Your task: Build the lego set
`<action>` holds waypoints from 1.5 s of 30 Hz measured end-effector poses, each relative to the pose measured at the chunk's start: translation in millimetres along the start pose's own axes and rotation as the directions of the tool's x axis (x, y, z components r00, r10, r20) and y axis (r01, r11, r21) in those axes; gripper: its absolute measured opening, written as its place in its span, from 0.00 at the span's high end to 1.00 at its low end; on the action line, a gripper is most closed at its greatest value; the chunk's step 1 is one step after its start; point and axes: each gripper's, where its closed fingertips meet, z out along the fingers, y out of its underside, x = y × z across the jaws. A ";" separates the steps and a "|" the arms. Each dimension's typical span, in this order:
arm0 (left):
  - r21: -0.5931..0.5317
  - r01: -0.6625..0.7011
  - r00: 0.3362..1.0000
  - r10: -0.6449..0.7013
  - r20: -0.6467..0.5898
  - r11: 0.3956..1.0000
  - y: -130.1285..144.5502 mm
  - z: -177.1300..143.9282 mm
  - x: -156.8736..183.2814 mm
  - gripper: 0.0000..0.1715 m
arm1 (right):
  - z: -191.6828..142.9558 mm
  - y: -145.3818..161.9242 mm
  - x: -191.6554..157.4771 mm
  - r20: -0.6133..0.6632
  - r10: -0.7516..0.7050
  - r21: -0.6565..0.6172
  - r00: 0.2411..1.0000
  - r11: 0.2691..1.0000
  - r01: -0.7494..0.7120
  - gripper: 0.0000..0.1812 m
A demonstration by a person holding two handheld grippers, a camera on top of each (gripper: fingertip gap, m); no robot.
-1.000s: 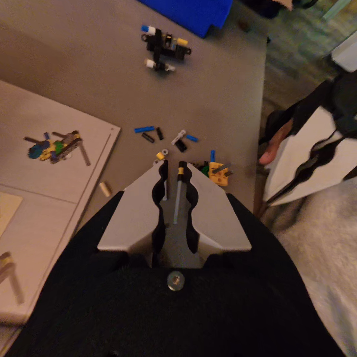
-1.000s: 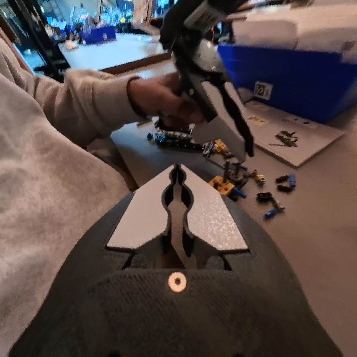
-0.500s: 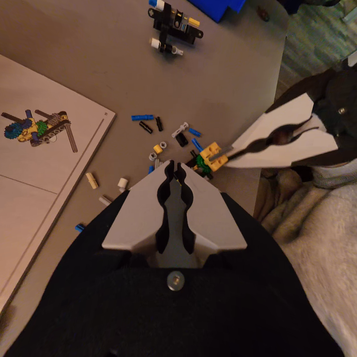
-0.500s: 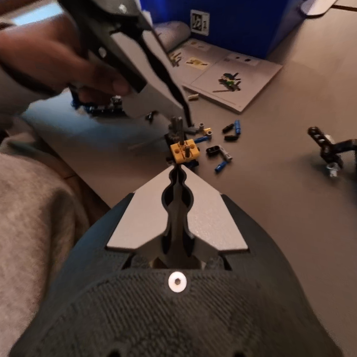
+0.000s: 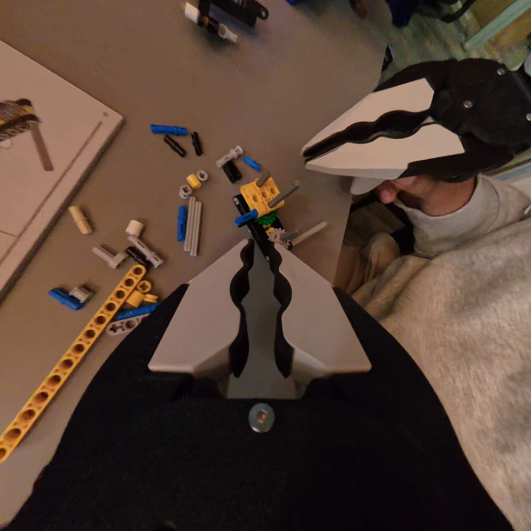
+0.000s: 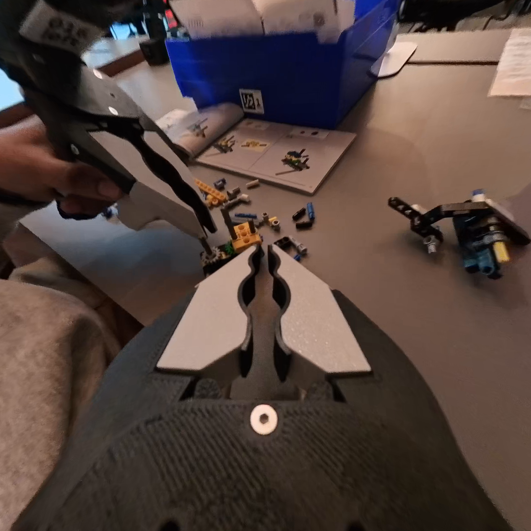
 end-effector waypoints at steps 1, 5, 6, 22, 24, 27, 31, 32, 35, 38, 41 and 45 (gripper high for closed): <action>0.020 0.006 1.000 -0.006 0.011 1.000 -2.6 -3.0 -4.0 0.95 | -3.1 -4.7 1.2 0.002 0.011 0.030 1.000 0.999 -0.012 0.98; 0.077 0.014 0.993 -0.023 0.119 0.997 -14.3 -12.8 -31.3 0.94 | -11.5 -18.5 0.7 0.031 0.046 0.119 0.998 0.992 -0.050 0.98; 0.081 0.004 0.988 -0.017 0.154 0.997 -17.2 -13.5 -38.3 0.94 | -12.0 -19.7 0.3 0.036 0.048 0.126 0.998 0.991 -0.052 0.98; -0.032 -0.020 0.975 0.026 0.222 0.999 -9.3 4.0 -58.4 0.96 | -10.9 -18.4 -3.3 0.058 0.050 0.122 0.997 0.991 -0.056 0.98; -0.032 -0.023 0.972 0.030 0.233 0.999 -10.1 4.3 -60.0 0.97 | -10.7 -18.3 -3.3 0.060 0.051 0.121 0.997 0.991 -0.058 0.98; -0.038 -0.035 0.969 0.043 0.242 0.999 -11.5 5.3 -60.8 0.97 | -10.8 -18.4 -3.1 0.060 0.053 0.123 0.997 0.991 -0.060 0.97; -0.026 -0.066 0.964 0.071 0.258 0.997 -15.8 3.9 -60.9 0.98 | -10.9 -18.8 -3.5 0.059 0.050 0.124 0.997 0.991 -0.057 0.98; 0.011 -0.072 0.965 0.067 0.254 0.997 -20.7 1.4 -59.0 0.98 | -11.2 -19.4 -3.6 0.058 0.047 0.127 0.997 0.990 -0.054 0.98; 0.212 -0.015 0.989 -0.017 0.148 0.977 -43.2 -13.6 -41.4 0.99 | -13.2 -23.9 -8.6 0.068 0.018 0.150 0.998 0.988 -0.028 0.96; 0.401 0.323 0.927 -0.201 -0.316 0.857 -71.1 -40.7 14.6 0.99 | -17.3 -36.2 -22.3 0.058 -0.086 0.213 0.995 0.974 0.072 0.93; 0.388 0.607 0.714 -0.261 -0.650 0.694 -85.7 -62.7 52.4 0.99 | -25.4 -55.6 -42.8 0.012 -0.219 0.319 0.976 0.926 0.204 0.88; 0.342 0.718 0.599 -0.289 -0.746 0.606 -84.8 -57.7 68.3 0.99 | -36.9 -71.3 -58.0 -0.066 -0.304 0.413 0.951 0.859 0.303 0.85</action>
